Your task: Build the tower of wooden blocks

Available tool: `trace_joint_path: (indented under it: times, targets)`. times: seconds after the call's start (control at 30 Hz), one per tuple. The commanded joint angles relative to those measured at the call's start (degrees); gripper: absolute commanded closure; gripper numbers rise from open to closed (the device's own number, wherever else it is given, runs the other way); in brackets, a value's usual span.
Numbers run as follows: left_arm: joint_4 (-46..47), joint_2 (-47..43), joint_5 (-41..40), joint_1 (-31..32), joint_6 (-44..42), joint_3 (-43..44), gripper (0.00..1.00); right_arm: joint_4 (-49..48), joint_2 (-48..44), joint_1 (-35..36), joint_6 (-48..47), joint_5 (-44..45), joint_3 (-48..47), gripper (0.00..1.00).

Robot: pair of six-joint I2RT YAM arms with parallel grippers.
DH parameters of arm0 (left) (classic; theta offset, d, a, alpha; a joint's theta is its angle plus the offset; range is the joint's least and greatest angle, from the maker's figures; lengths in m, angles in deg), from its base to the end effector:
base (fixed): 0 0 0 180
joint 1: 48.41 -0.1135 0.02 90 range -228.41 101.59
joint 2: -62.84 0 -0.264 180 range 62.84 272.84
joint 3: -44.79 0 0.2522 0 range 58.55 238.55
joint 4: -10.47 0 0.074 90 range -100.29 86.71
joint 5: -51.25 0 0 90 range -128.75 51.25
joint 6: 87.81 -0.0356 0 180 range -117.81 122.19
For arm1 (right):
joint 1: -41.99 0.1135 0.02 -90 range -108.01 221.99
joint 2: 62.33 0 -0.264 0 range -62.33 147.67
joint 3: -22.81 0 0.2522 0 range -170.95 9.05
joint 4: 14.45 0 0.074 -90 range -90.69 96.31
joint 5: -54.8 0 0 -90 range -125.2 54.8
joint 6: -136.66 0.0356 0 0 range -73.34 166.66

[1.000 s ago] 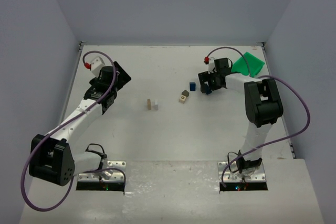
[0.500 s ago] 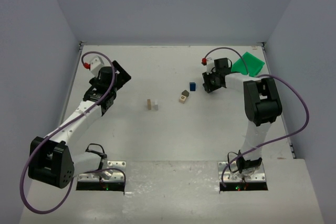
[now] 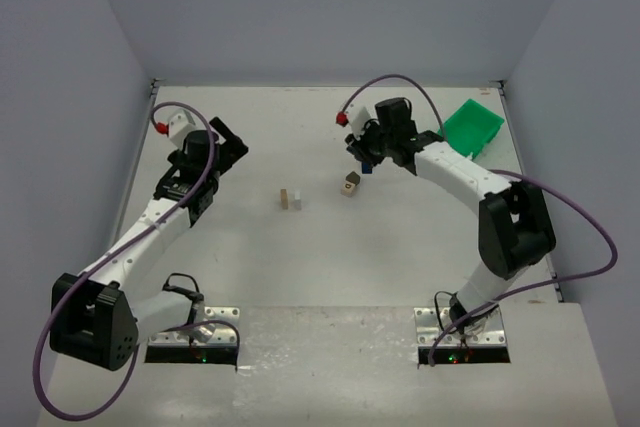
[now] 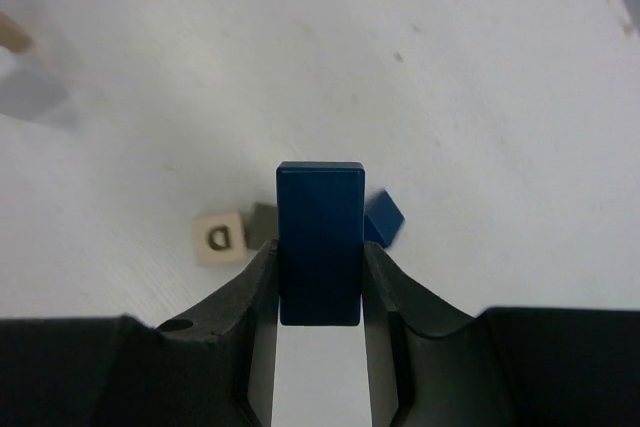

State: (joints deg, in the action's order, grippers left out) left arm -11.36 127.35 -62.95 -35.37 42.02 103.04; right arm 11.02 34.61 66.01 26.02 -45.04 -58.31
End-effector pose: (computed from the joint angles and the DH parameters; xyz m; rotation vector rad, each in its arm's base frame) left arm 0.2478 -0.0424 0.2742 -0.7140 1.8874 -0.1502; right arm 0.3414 0.1588 0.2348 -0.9515 2.0818 0.2273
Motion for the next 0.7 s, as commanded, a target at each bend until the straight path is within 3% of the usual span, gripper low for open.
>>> trace_joint_path:
  times: [0.0, 0.33, 0.67]
  targets:
    - [-6.15, -5.20, -6.52, -0.37, 4.68, 1.39, 0.00, 6.01, 0.59, 9.39, -8.08, -3.50, -6.87, 0.81]
    - [-7.04, -14.14, -11.97, -0.29, 8.86, -3.22, 0.00, 18.72, 11.52, 21.48, -12.87, -5.81, -23.25, 0.78]
    - [-6.95, -11.60, -12.10, -0.29, 8.51, -2.27, 0.00, 25.82, 21.22, 23.49, -14.13, -3.75, -33.46, 0.74]
